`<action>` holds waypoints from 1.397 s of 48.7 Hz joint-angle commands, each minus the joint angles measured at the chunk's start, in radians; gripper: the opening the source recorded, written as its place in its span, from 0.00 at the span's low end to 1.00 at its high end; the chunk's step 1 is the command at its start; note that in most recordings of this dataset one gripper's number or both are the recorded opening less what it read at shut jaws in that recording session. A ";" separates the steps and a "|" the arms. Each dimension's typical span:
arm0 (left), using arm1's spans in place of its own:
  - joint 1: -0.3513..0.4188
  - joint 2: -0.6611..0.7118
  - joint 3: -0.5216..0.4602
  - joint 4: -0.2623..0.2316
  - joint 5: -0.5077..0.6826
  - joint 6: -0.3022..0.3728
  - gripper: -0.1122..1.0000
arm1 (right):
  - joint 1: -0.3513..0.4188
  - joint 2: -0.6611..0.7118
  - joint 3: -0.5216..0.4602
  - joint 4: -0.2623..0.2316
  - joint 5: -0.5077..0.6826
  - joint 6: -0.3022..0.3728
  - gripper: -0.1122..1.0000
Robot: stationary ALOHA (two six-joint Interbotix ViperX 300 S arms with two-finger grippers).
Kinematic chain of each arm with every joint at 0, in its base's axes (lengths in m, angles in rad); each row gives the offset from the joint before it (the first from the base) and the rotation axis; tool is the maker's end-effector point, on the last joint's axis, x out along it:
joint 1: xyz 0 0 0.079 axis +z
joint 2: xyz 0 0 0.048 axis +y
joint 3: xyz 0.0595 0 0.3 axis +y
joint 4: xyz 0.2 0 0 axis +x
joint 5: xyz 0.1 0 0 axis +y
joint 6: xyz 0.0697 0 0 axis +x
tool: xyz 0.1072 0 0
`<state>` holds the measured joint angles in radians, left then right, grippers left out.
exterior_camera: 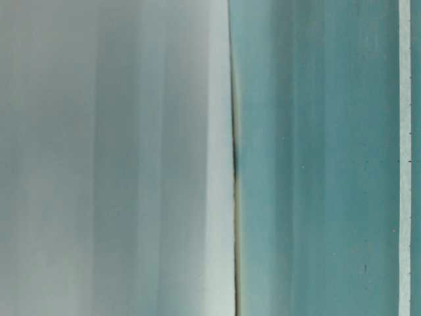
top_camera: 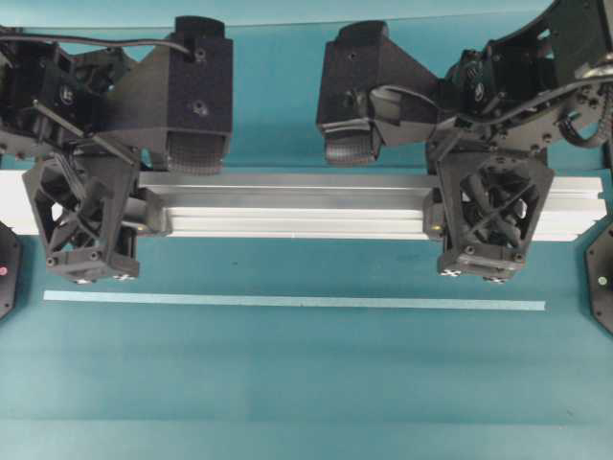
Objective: Lift the metal rail with both hands.
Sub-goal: 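Lower the held rail back down toward the table with both grippers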
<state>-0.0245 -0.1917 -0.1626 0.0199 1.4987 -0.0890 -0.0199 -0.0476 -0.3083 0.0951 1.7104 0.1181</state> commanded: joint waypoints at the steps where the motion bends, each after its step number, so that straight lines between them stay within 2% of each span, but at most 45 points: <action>1: 0.003 -0.009 0.015 0.008 -0.051 -0.003 0.43 | -0.002 0.009 0.023 -0.006 -0.026 0.017 0.45; 30: 0.025 -0.003 0.365 0.008 -0.319 -0.008 0.43 | -0.025 -0.015 0.396 -0.011 -0.318 0.002 0.45; 47: 0.048 0.029 0.578 0.008 -0.557 0.003 0.43 | -0.029 0.026 0.560 -0.012 -0.557 0.000 0.45; 68: 0.074 0.118 0.693 0.008 -0.730 0.021 0.43 | -0.029 0.092 0.690 -0.018 -0.753 -0.002 0.45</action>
<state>0.0430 -0.0721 0.5277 0.0215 0.8053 -0.0644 -0.0414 0.0414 0.3712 0.0721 0.9971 0.1120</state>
